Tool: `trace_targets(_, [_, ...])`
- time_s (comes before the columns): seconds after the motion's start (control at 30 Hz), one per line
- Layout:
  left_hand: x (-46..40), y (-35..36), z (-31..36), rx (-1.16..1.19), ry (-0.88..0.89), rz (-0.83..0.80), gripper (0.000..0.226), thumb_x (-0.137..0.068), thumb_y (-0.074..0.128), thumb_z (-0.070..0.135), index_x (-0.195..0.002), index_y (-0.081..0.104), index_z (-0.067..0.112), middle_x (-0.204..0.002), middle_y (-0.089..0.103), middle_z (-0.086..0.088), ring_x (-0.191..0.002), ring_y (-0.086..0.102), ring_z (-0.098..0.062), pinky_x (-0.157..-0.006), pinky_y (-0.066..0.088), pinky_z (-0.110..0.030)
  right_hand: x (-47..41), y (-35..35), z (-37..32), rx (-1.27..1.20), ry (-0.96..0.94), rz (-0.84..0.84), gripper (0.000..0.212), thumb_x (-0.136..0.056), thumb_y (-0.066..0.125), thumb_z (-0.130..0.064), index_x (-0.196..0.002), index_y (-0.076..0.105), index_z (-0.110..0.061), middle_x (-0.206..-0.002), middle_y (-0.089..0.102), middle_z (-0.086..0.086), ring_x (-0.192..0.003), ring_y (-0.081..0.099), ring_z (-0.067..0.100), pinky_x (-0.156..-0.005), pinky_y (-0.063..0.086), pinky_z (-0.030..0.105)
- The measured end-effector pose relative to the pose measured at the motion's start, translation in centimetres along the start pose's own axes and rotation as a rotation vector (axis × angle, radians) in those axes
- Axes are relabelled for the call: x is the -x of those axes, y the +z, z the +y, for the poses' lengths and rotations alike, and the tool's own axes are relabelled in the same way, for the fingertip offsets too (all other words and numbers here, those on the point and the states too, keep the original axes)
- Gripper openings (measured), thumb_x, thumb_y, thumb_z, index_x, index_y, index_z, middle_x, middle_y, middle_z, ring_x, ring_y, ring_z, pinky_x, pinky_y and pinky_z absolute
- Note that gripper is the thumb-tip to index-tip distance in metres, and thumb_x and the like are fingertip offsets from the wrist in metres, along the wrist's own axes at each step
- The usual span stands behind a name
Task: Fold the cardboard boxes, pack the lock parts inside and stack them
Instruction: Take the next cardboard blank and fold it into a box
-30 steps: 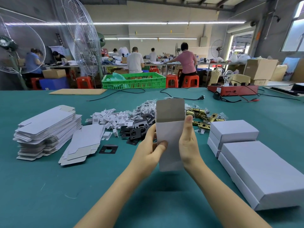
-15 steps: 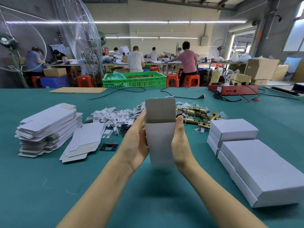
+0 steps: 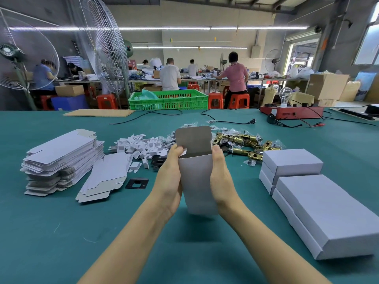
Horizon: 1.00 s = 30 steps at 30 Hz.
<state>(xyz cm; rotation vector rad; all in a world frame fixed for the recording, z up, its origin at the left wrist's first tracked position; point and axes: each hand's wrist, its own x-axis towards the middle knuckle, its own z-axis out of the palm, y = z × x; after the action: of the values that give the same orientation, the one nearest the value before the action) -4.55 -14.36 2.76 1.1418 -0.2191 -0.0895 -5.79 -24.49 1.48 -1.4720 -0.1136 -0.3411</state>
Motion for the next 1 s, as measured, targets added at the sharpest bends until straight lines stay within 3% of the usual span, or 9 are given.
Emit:
trace_targets(0.1, [0.1,0.1,0.0,-0.021,0.038,0.004,0.034,-0.102,0.040,0.025,-0.095,0.072,0.035,-0.102,0.076,0.002,-0.084,0.070,-0.010,-0.071,0.057,-0.025,-0.2,-0.2,-0.6,-0.002,-0.016,0.045,0.041,-0.098,0.035,-0.045,-0.107,0.056,-0.011,-0.113,0.058,0.019,-0.108,0.054,0.036,-0.101,0.042,0.053])
trace_targets(0.2, [0.3,0.4,0.1,0.010,0.054,0.004,0.043,-0.102,0.038,0.023,-0.085,0.074,0.039,-0.098,0.076,0.003,-0.079,0.071,-0.009,-0.066,0.058,-0.022,-0.1,-0.1,-1.5,-0.042,-0.007,0.076,0.034,-0.087,0.044,-0.044,-0.096,0.053,-0.012,-0.109,0.058,0.019,-0.100,0.054,0.038,-0.092,0.045,0.051])
trace_targets(0.33, [0.3,0.6,0.2,0.035,0.062,-0.016,0.037,-0.101,0.037,0.020,-0.100,0.071,0.033,-0.106,0.075,-0.002,-0.083,0.070,-0.012,-0.067,0.058,-0.024,0.1,0.0,-2.2,-0.074,-0.029,0.068,0.020,-0.087,0.042,-0.027,-0.095,0.059,-0.019,-0.107,0.066,0.009,-0.106,0.058,0.036,-0.090,0.049,0.052])
trace_targets(0.4, [0.4,0.7,0.2,0.036,0.070,-0.021,0.035,-0.101,0.036,0.019,-0.108,0.068,0.030,-0.107,0.074,-0.002,-0.084,0.070,-0.013,-0.067,0.058,-0.025,0.1,-0.1,-2.3,-0.075,-0.087,0.081,0.025,-0.093,0.038,-0.015,-0.094,0.061,-0.025,-0.102,0.068,0.002,-0.100,0.061,0.026,-0.087,0.050,0.046])
trace_targets(0.57, [0.4,0.9,0.0,0.090,0.139,0.023,0.033,-0.100,0.037,0.014,-0.101,0.065,0.033,-0.098,0.074,0.001,-0.077,0.069,-0.011,-0.059,0.055,-0.025,0.1,-0.1,-2.5,-0.081,-0.183,0.087,0.042,-0.094,0.037,-0.005,-0.095,0.063,-0.037,-0.095,0.069,-0.008,-0.088,0.062,0.009,-0.083,0.049,0.037])
trace_targets(0.77, [0.4,1.1,-0.2,0.078,0.179,0.032,0.033,-0.101,0.038,0.014,-0.095,0.068,0.029,-0.098,0.073,-0.001,-0.080,0.068,-0.011,-0.062,0.056,-0.024,0.1,-0.3,-2.4,-0.091,-0.281,0.143,0.036,-0.095,0.039,0.002,-0.093,0.063,-0.026,-0.088,0.069,-0.010,-0.080,0.061,0.002,-0.073,0.050,0.019])
trace_targets(1.0, [0.9,1.0,-0.1,0.068,0.181,-0.010,0.034,-0.098,0.041,0.015,-0.081,0.068,0.026,-0.086,0.072,-0.003,-0.072,0.065,-0.013,-0.058,0.054,-0.022,-0.1,-0.4,-2.1,-0.104,-0.296,0.162,0.040,-0.094,0.037,0.005,-0.081,0.059,-0.025,-0.078,0.062,-0.013,-0.075,0.054,0.003,-0.076,0.043,0.030])
